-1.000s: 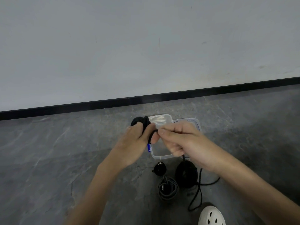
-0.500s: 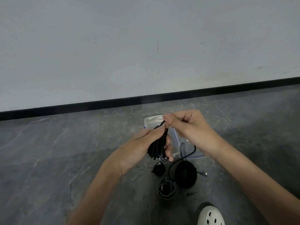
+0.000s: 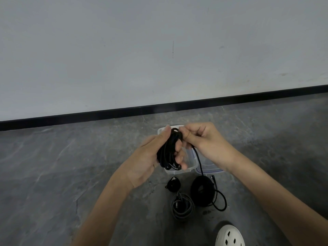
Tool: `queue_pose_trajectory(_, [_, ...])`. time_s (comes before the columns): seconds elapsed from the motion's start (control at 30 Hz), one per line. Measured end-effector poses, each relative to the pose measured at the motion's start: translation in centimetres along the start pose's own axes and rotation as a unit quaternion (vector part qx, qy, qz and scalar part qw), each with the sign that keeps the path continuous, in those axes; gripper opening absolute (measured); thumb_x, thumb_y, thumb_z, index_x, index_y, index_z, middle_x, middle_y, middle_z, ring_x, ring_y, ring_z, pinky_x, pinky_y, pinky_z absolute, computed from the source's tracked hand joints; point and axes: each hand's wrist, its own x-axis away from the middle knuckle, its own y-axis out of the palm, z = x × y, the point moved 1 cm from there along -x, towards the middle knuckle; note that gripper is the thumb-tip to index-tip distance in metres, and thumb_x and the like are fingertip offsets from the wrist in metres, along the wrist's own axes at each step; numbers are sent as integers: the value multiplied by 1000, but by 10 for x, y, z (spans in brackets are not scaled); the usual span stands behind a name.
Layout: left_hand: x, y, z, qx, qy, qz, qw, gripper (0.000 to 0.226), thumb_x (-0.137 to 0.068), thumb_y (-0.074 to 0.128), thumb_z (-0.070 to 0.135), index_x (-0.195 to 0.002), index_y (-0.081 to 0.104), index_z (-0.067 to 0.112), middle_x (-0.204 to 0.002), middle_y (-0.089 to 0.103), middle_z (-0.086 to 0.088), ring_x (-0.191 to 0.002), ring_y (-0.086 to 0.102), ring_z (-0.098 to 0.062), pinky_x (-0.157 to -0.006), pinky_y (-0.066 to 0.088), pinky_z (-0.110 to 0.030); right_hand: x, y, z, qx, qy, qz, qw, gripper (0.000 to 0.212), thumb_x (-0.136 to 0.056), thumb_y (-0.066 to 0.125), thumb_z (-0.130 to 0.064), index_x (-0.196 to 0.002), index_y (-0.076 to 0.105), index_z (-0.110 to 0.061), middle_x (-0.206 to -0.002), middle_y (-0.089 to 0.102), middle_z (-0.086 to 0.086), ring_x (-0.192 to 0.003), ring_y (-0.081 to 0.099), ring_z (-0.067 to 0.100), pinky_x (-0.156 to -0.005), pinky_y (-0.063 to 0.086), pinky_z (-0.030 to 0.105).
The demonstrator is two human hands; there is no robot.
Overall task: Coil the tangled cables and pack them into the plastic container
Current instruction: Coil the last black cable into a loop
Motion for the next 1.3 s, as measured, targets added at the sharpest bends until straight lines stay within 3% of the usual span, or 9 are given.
queue_pose_trajectory(0.17, [-1,-6,7,110,58,33,992,45,-93,38,52,-77,66,21,-69,57,-1,-74,64,-23,-74,55,-39,3,19,8,-13,60,-58,996,32,-101,40,-11,-74,58,-11,-58,54,0,-49,49,5,-59,45,21])
queue_pose_trajectory(0.27, [1,-9,8,119,88,81,986,44,-93,38,52,-83,69,21,-77,62,0,-81,63,-18,-72,55,-32,4,25,6,-9,87,-62,994,35,-102,41,-14,-69,54,-12,-57,52,3,-46,48,7,-51,41,13])
queue_pose_trajectory(0.43, [0,-6,7,146,129,120,973,33,-95,42,34,-100,62,9,-91,68,-6,-99,67,-24,-87,54,-30,7,31,2,-19,105,-57,993,37,-104,38,-19,-73,55,-7,-58,49,7,-44,44,9,-44,36,13])
queue_pose_trajectory(0.63, [-3,-8,9,151,165,178,958,26,-92,44,28,-102,57,8,-87,70,-2,-97,68,-21,-88,52,-25,12,34,3,-11,123,-88,988,34,-104,37,-17,-85,59,-1,-57,49,5,-48,43,13,-50,37,19])
queue_pose_trajectory(0.83, [-9,-11,-1,-6,185,286,940,21,-96,43,32,-98,59,19,-85,71,6,-94,66,-15,-87,49,-22,19,31,-7,15,114,-119,986,33,-103,40,-16,-82,61,-2,-54,51,4,-46,43,14,-49,39,20])
queue_pose_trajectory(0.97, [-9,-19,-8,-168,140,368,904,24,-104,41,25,-93,62,18,-89,68,7,-85,62,5,-75,42,-6,27,32,-10,46,107,-178,977,30,-103,42,-17,-83,62,-7,-50,52,-4,-43,47,8,-53,42,22])
queue_pose_trajectory(1.13, [-7,-17,-10,-324,53,310,892,23,-101,42,30,-89,58,18,-83,62,14,-76,57,12,-65,40,-3,30,24,-20,35,73,-188,979,24,-100,48,-15,-86,65,-5,-50,40,-7,-46,33,6,-46,29,18])
queue_pose_trajectory(1.23, [-4,-8,-9,-348,-22,254,902,52,-96,30,52,-74,55,12,-65,58,10,-60,54,3,-56,40,-11,27,12,-25,17,54,-146,988,26,-100,47,-15,-85,66,-5,-55,31,-3,-49,27,7,-46,20,20])
queue_pose_trajectory(1.3, [0,-3,-5,-352,-48,217,909,70,-84,21,67,-77,58,7,-69,56,2,-60,50,1,-58,39,-11,24,4,-27,10,47,-97,994,31,-101,44,-16,-80,65,-5,-52,31,-6,-47,27,5,-47,21,20])
